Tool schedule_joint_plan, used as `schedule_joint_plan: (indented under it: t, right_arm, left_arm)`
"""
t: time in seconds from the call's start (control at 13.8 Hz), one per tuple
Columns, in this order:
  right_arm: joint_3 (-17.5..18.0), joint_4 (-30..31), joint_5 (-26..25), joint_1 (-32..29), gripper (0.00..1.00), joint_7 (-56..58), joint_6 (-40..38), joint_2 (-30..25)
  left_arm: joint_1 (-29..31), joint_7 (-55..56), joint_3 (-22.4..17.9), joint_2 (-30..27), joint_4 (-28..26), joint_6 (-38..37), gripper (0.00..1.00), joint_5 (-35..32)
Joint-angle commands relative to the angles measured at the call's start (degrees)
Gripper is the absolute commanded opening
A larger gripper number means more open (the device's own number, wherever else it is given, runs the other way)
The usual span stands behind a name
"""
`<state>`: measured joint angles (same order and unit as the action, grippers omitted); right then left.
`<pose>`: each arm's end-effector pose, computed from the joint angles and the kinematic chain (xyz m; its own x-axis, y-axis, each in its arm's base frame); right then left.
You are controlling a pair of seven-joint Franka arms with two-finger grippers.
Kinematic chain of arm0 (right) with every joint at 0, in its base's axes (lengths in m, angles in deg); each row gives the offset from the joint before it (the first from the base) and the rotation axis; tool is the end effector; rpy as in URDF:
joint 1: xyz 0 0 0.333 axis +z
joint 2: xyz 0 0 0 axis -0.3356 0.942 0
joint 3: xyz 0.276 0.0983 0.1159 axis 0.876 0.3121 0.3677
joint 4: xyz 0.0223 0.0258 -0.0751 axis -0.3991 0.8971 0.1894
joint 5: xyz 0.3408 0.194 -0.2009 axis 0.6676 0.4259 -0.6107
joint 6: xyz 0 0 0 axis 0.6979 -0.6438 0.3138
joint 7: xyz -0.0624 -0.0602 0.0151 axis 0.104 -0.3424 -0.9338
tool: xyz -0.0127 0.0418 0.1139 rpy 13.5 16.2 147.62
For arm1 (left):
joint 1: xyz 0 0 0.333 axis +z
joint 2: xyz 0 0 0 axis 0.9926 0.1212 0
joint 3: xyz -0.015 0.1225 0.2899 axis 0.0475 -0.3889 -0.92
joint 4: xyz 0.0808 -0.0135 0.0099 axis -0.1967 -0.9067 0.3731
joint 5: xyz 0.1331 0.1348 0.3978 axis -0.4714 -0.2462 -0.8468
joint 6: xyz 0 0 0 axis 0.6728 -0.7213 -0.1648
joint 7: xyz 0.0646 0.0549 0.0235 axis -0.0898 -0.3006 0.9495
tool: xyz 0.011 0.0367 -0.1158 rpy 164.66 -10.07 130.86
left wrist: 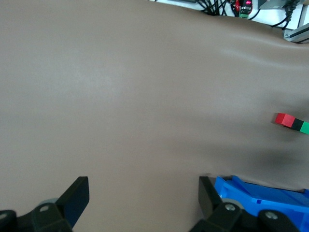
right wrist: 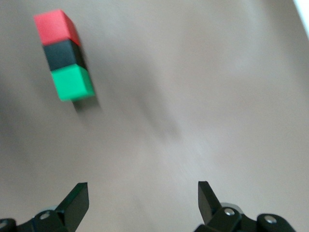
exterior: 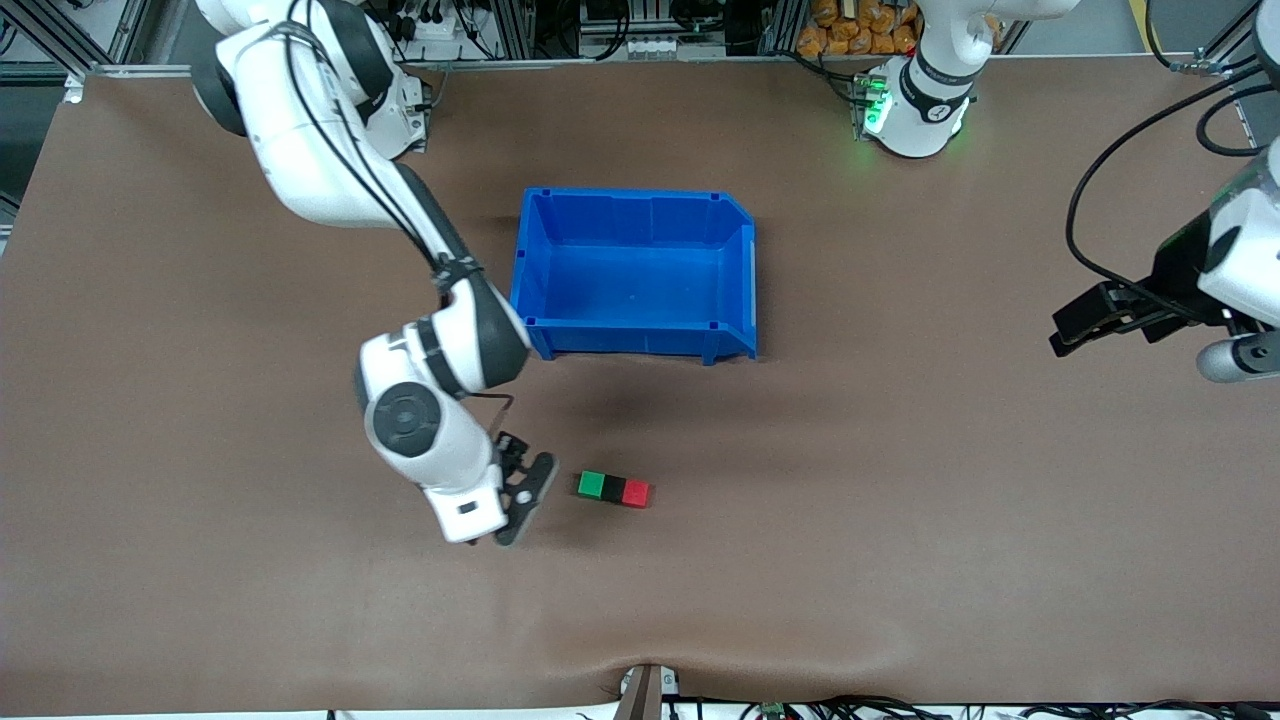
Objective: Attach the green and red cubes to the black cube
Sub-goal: 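Open the right gripper and withdraw it from the joined cubes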
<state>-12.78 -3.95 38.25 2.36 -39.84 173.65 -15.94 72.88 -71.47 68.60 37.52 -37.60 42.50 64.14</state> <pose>0.7756 0.3039 0.2816 0.4814 0.8745 0.0591 0.8738 -0.4841 0.0454 0.6730 -0.0867 0.6353 0.9819 0.1669 0.0891 0.1642 -0.9857 0.0374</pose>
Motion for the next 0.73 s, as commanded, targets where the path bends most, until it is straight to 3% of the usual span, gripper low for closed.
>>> schedule_joint_plan:
  t: [0.0, 0.22, 0.51, 0.65]
  right_arm:
    - [0.68, 1.68, 0.61, -4.37, 1.00, -2.64, -7.31, -5.28]
    - [0.68, 1.68, 0.17, -9.03, 1.00, -3.18, -13.56, -9.41]
    - [0.68, 2.46, -0.01, -15.54, 1.00, -3.26, -21.82, -15.64]
    - [0.68, 7.18, -0.01, -18.09, 1.00, -6.58, -22.54, -21.52]
  left_arm:
    - [1.37, -1.13, 0.38, -6.26, -8.46, 0.85, 1.00, 1.10]
    - [1.99, -2.00, 0.30, -11.72, -17.36, 4.81, 1.00, 1.01]
    - [5.05, -11.72, 0.03, -13.75, -18.87, 3.24, 1.00, 0.75]
    - [6.90, -15.36, -0.05, -13.75, -18.69, 2.79, 1.00, 0.75]
